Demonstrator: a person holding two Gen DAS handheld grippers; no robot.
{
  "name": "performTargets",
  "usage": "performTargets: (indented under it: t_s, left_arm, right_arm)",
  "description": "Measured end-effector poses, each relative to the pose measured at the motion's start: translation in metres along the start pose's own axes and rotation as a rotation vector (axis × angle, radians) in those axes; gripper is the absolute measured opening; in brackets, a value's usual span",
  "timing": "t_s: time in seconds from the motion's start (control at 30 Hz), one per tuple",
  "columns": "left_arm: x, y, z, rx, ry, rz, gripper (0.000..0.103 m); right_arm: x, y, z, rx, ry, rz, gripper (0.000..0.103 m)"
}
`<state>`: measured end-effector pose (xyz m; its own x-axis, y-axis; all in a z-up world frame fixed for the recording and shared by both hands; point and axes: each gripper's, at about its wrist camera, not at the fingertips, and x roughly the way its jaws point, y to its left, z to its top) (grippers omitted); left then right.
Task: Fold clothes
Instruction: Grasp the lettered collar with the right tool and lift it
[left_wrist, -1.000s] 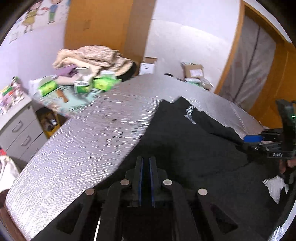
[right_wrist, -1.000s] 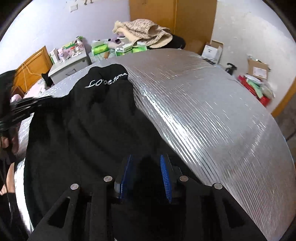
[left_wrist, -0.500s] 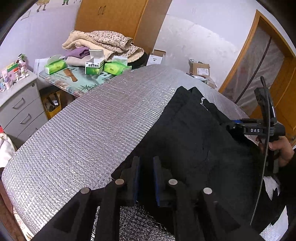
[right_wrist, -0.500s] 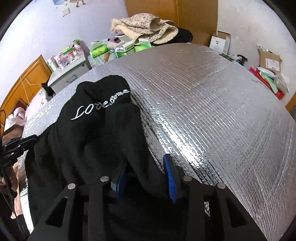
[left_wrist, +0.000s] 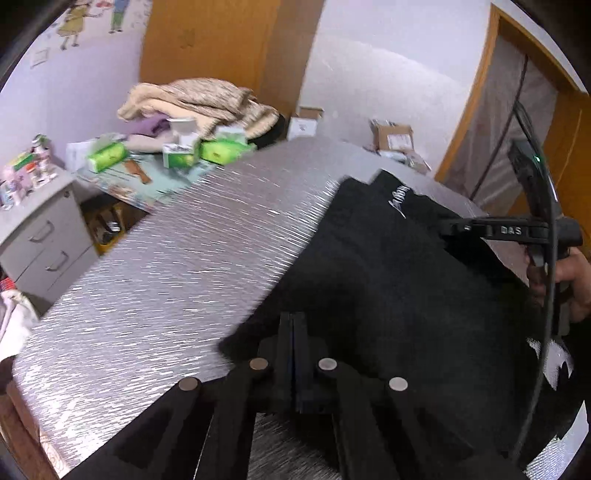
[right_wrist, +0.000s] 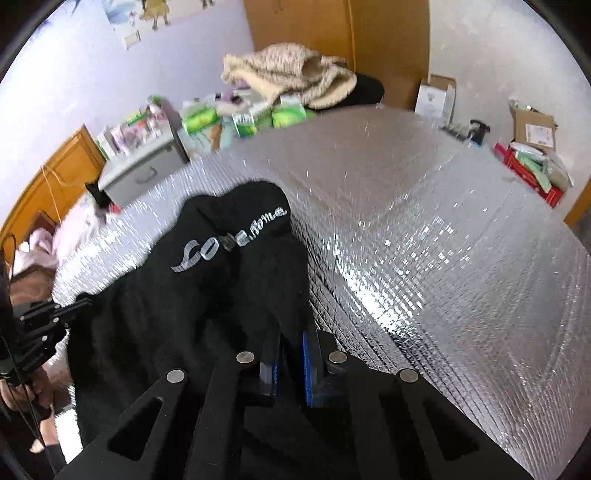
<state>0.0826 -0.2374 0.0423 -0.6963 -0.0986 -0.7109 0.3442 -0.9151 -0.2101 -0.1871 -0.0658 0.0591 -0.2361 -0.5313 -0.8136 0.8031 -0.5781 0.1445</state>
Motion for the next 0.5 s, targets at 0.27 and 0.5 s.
performTargets:
  t_s: [0.27,0.5]
  left_arm:
    - [-0.033,0.034,-0.008,-0.109,0.006,-0.091,0.001]
    - [-0.006,0.033,-0.016,-0.158,0.064,-0.119,0.019]
  right_arm:
    - [0.009,0.029,-0.013,-0.066,0.085,0.099,0.012]
    - [0.002,0.038,-0.018,-0.060,0.054,0.210,0.027]
